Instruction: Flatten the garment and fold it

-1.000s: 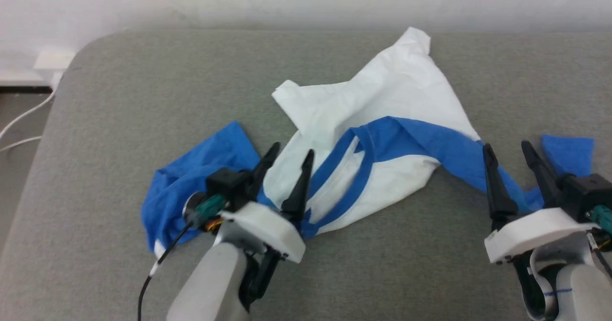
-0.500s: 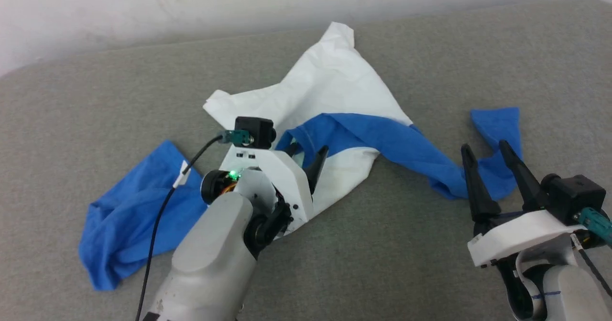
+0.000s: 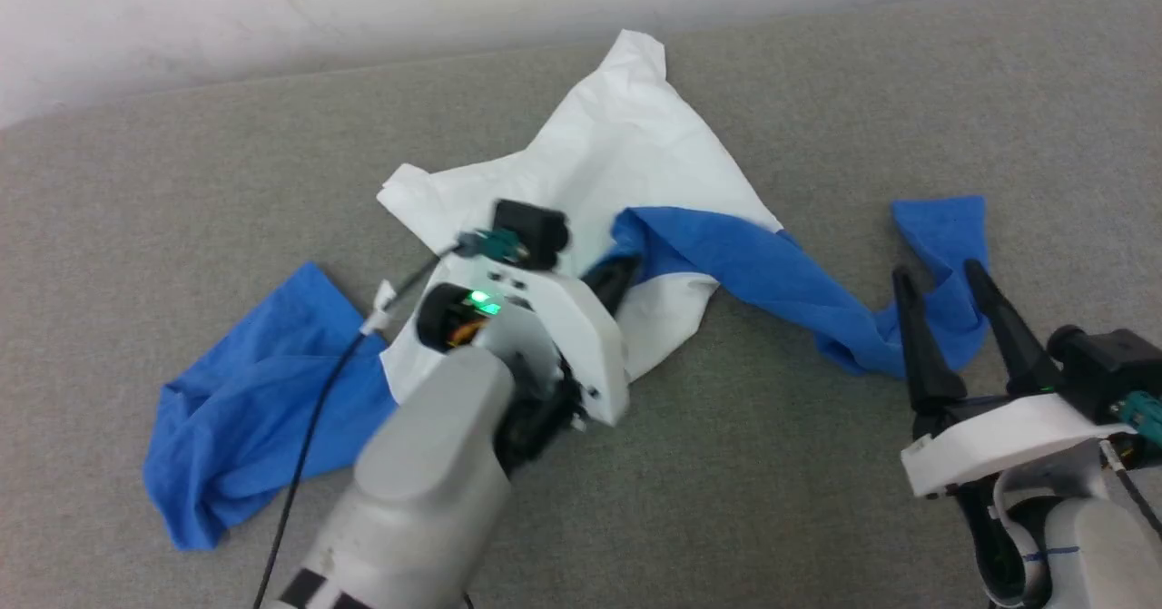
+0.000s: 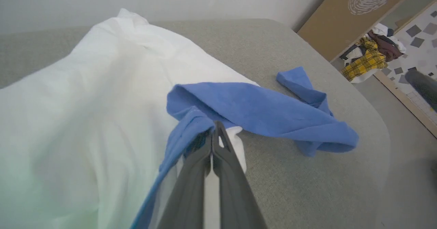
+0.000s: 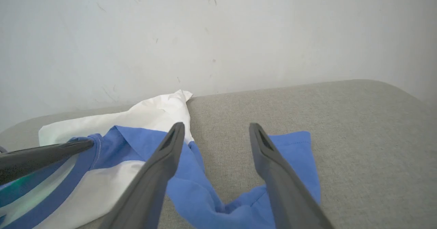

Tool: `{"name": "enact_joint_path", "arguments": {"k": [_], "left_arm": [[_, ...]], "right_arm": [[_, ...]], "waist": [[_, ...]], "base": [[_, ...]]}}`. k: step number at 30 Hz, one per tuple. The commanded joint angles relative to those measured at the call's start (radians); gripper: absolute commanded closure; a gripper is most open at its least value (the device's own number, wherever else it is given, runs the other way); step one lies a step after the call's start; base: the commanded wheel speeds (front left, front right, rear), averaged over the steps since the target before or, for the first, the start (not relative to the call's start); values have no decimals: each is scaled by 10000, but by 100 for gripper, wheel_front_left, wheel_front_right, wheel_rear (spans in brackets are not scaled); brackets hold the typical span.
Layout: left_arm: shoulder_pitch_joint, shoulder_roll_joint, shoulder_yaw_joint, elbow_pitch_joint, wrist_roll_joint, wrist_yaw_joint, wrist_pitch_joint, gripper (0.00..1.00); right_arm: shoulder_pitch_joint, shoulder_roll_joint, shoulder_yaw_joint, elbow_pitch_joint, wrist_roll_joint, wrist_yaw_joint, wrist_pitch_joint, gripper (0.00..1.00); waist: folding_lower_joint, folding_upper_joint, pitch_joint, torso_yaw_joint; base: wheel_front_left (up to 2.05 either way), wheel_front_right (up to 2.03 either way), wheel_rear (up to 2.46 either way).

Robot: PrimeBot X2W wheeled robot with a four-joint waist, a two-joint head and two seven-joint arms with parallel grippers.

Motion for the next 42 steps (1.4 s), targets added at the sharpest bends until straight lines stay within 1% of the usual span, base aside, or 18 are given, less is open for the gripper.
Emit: {"name": "enact_joint_path", "arguments": {"k": [1,5,9,11,12,13,14,17,19,21,27,30,33,35,36,38,40,42], "left_arm": [[248,-23,-326,-218,128,-136,-44,100],[1284,-23,-1884,-1419,-16,-365,494,100],[2278,60,-3271,-2519,-393,-421,1272,100],[2581,171,-4017,-2933,-770,-427,1572,100],[2692,250,-4215,-2977,-960,-428,1681,67],[2742,331,-4397,-2991,-1087,-429,1779,25],[2765,396,-4568,-3017,-1220,-429,1860,0],[2857,490,-4600,-3227,-1832,-431,1779,0],[2902,634,-4253,-3364,-2054,-408,1459,0],[2988,870,-3807,-3561,-2187,-222,1088,0],[3687,1839,-2228,-4735,-2466,860,-217,0],[4061,2293,-1257,-5402,-2398,1490,-1262,0],[4270,2730,-371,-5594,-1813,2253,-2581,0],[4371,2861,180,-5563,-1389,2816,-3416,0],[4414,2882,428,-5553,-1193,3018,-3653,0],[4524,2860,898,-5539,-821,3265,-3888,0],[4653,2745,1396,-5598,-436,3389,-3956,0],[4804,2419,2094,-5943,29,3399,-3966,0]], "right_arm": [[-71,18,-121,-58,36,-9,-22,0],[73,18,-595,-257,-65,-9,111,0],[219,18,-1045,-525,-114,-9,338,0],[286,18,-1191,-652,-132,-9,466,0],[316,18,-1237,-709,-137,-9,546,0],[337,18,-1258,-753,-135,-9,629,0],[360,18,-1274,-776,-136,-9,727,0],[448,18,-1334,-812,-106,-9,992,0],[505,18,-1331,-817,-100,-9,1169,0],[573,18,-1368,-807,-81,-9,1356,0],[853,18,-2193,-471,-182,-9,2395,0],[981,18,-2467,-174,0,-9,3151,0],[1177,18,-2419,108,305,-9,4074,0],[1278,18,-2279,218,445,-9,4586,0],[1325,18,-2166,241,403,-9,4805,0],[1369,18,-1997,231,302,-9,5121,0],[1347,18,-1771,273,262,-9,5376,0],[1323,18,-1512,351,35,-9,5646,0]], "waist": [[-1,-1,-190,193],[-1,-1,-459,517],[-1,-1,-601,864],[-1,-1,-631,1024],[-1,-1,-629,1095],[-1,-1,-629,1145],[-1,-1,-634,1194],[-1,-1,-647,1354],[-1,-1,-663,1410],[-1,-1,-683,1446],[-1,-1,-710,1531],[-1,-1,-688,1615],[-1,-1,-651,1703],[-1,-1,-593,1757],[-1,-1,-553,1783],[-1,-1,-466,1821],[-1,-1,-357,1844],[-1,-1,-250,1884]], "base": [[0,0,0],[0,0,0],[0,0,0],[0,0,0],[0,0,0],[0,0,0],[0,0,0],[0,0,0],[0,0,0],[0,0,0],[0,0,0],[0,0,0],[0,0,0],[0,0,0],[0,0,0],[0,0,0],[0,0,0],[0,0,0]]}}
